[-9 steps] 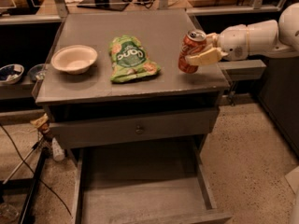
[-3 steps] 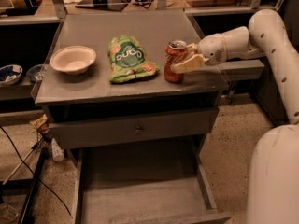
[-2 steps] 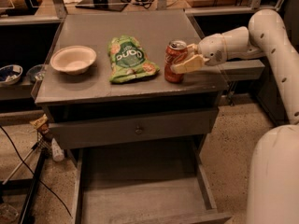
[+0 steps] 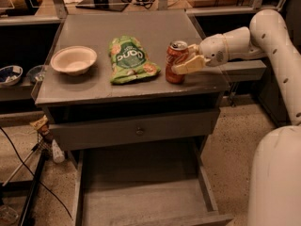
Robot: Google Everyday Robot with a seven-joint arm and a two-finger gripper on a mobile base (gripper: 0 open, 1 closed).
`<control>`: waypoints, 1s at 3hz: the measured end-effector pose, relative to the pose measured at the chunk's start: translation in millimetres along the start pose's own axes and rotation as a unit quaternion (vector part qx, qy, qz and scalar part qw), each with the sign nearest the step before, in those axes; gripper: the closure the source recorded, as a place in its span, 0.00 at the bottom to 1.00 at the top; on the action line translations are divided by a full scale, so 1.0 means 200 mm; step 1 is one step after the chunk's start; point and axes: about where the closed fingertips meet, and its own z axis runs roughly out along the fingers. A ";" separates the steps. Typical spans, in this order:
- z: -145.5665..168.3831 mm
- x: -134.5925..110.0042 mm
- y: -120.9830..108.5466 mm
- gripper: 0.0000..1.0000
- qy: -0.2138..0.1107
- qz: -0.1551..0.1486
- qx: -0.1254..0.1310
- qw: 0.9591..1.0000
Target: Pick coke can from middle drawer and place on counter
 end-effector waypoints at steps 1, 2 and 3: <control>0.00 0.00 0.00 0.36 0.000 0.000 0.000 1.000; 0.00 0.00 0.00 0.13 0.000 0.000 0.000 1.000; 0.00 0.00 0.00 0.00 0.000 0.000 0.000 1.000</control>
Offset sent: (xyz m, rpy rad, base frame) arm 0.0000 0.0000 0.0000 0.0000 0.0000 0.0000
